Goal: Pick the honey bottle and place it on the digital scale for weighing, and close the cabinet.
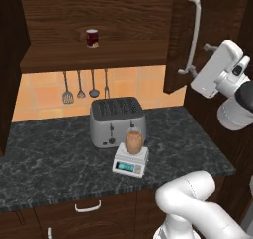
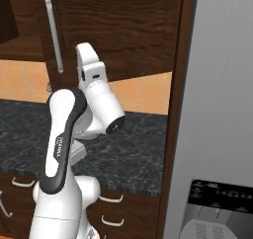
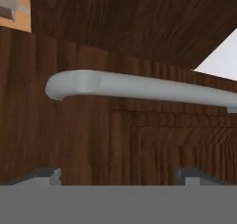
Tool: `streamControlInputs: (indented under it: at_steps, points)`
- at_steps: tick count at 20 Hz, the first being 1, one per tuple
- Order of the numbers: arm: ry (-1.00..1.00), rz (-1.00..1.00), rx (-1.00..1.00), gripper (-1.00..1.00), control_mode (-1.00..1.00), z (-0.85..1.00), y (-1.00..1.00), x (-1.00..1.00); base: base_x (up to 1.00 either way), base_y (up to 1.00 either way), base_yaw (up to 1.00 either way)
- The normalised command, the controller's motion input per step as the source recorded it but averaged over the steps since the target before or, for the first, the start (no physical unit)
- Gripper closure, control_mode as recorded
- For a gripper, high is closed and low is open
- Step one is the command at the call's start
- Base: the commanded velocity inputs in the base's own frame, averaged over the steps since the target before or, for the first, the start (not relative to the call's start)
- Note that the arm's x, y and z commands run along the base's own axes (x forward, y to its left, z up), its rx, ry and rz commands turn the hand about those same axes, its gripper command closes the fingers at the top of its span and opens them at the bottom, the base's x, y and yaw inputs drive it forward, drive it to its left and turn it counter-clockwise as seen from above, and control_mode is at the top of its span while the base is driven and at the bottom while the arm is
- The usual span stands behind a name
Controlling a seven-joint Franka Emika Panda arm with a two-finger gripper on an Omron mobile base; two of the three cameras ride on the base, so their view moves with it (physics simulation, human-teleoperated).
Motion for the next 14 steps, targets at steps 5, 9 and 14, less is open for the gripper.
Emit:
streamControlInputs:
  at_steps: [5, 9, 14]
  points:
    - [0.0, -0.09, -0.19, -1.0, -1.0, 0.0, 0.86, 0.87, 0.0, 0.0, 0.0]
    - [0.0, -0.09, -0.08, -1.0, -1.0, 0.0, 0.37, 0.64, 0.0, 0.0, 0.0]
    - [0.0, -0.03, -0.02, -1.0, -1.0, 0.0, 0.12, 0.67, 0.0, 0.0, 0.0]
